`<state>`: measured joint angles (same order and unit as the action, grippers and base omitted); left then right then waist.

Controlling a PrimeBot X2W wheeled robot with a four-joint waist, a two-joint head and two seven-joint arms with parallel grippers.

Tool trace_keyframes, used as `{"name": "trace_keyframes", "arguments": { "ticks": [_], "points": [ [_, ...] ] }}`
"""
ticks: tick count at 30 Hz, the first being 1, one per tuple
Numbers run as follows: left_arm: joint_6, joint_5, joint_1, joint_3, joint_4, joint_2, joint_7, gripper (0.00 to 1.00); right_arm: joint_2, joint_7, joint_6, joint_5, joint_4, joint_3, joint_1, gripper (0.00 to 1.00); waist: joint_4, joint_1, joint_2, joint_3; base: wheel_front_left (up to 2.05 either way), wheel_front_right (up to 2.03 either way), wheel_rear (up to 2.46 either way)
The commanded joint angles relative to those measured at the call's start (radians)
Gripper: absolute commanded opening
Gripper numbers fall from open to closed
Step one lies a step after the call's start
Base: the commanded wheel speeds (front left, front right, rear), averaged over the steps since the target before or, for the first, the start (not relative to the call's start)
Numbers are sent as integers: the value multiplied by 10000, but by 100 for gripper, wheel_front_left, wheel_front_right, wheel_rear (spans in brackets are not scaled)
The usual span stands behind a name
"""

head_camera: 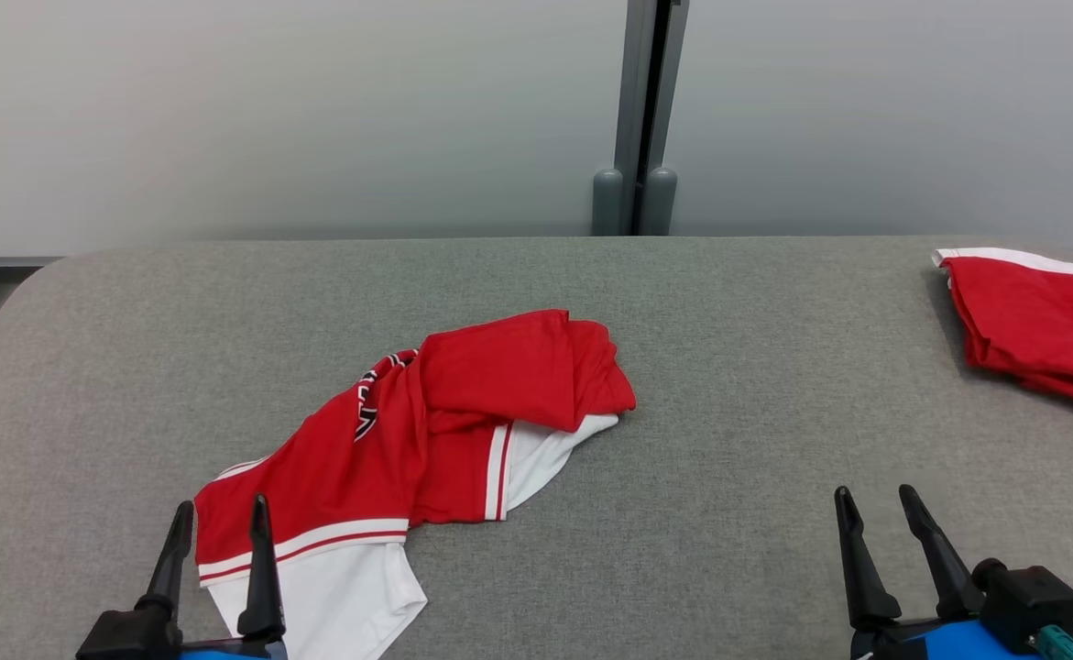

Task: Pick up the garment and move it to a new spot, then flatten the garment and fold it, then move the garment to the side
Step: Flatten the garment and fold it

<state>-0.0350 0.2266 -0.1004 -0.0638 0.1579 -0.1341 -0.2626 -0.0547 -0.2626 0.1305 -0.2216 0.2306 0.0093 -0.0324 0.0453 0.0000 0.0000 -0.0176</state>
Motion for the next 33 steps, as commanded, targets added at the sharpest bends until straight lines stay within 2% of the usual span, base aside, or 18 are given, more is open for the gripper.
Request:
{"name": "trace_keyframes", "arguments": {
  "ticks": [1, 11, 18, 27, 33],
  "points": [
    [67, -104, 156, 188, 77, 72, -29, 100, -43, -30, 3, 19, -28, -56, -144, 100, -79, 0, 0, 37, 0, 0, 0],
    [-46, -559, 444, 1184, 376, 469, -28, 100, -28, -30, 5, 11, 53, -223, -234, 100, -346, 0, 0, 34, 0, 0, 0],
    [-160, -864, 534, 1437, 237, 619, -28, 100, -14, -30, 5, 66, 162, -191, -34, 100, -99, 0, 0, -78, 0, 0, 0],
    [-372, -1030, 908, 1303, 270, 758, -29, 100, -394, -30, 3, 13, 959, 869, 1983, 100, 672, 0, 0, -538, 0, 0, 0],
    [-423, -949, 1277, 1148, 329, 816, -29, 100, -743, 89, 5, -140, 2264, 1663, 3885, 100, 1376, 0, 0, -973, 0, 0, 0]
  ]
}}
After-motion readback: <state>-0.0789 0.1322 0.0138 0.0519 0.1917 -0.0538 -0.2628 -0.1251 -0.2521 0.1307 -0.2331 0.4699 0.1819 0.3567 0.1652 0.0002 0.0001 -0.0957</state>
